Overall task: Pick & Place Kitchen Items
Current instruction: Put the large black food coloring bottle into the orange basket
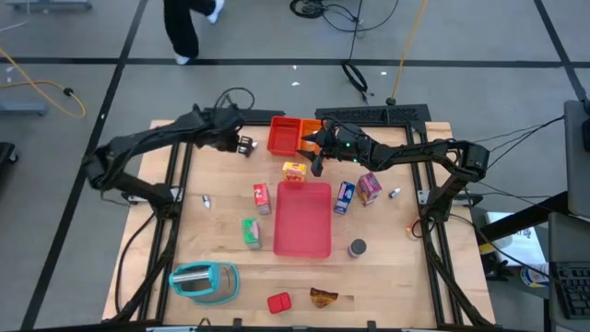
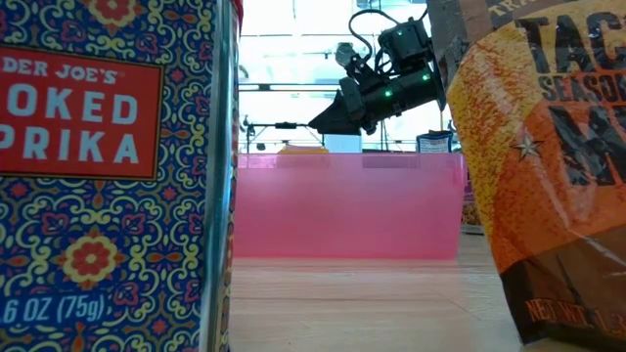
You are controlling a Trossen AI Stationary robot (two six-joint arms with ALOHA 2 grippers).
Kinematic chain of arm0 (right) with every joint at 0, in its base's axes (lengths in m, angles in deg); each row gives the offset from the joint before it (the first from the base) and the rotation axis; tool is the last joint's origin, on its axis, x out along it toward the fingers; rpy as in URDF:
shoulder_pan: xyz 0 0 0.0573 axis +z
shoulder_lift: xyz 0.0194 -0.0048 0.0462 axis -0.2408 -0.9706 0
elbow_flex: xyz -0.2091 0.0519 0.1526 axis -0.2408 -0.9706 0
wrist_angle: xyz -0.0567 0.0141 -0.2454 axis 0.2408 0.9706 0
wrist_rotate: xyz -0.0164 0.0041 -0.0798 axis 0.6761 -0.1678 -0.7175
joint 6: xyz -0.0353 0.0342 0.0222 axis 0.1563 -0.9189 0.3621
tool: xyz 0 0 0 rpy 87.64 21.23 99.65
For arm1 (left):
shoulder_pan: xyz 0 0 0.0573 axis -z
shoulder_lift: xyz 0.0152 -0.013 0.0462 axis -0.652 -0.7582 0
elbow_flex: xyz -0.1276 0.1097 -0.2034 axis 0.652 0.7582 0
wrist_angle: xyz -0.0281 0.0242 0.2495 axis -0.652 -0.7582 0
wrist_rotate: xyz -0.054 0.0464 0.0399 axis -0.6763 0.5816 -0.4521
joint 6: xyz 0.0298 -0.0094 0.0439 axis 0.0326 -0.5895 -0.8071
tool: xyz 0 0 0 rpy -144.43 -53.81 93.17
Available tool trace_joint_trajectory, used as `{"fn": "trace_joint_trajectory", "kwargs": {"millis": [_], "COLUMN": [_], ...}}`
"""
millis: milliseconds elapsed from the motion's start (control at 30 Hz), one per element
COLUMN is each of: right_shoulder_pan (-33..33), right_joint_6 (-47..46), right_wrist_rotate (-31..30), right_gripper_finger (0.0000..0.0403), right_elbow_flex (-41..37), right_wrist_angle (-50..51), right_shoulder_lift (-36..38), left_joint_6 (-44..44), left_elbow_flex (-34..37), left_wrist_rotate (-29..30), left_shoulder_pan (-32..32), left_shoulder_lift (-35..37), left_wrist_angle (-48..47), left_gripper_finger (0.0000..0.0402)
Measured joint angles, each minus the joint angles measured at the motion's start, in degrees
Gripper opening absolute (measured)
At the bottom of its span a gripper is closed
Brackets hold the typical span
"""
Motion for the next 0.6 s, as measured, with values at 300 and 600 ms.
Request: {"fn": "trace_joint_trajectory", "kwargs": {"millis": [300, 600], "right_shoulder_pan": [0.0, 0.1], "right_joint_6": [-0.1, -5.7], "right_wrist_rotate": [0.2, 6.0], "right_gripper_finger": [0.0222, 0.0222], "right_elbow_flex": [0.0, 0.0], "right_wrist_angle": [-0.4, -5.1], "right_shoulder_lift": [0.0, 0.0], "left_joint_6": [-8.3, -17.9], "left_elbow_flex": [0.0, 0.0], "left_wrist_rotate": [-2.7, -4.1], "left_shoulder_pan": [10.0, 18.0], "left_shoulder_lift": [10.5, 11.6], "left_wrist_angle": [11.7, 18.4], "left_gripper_finger": [0.0078, 0.0078]}}
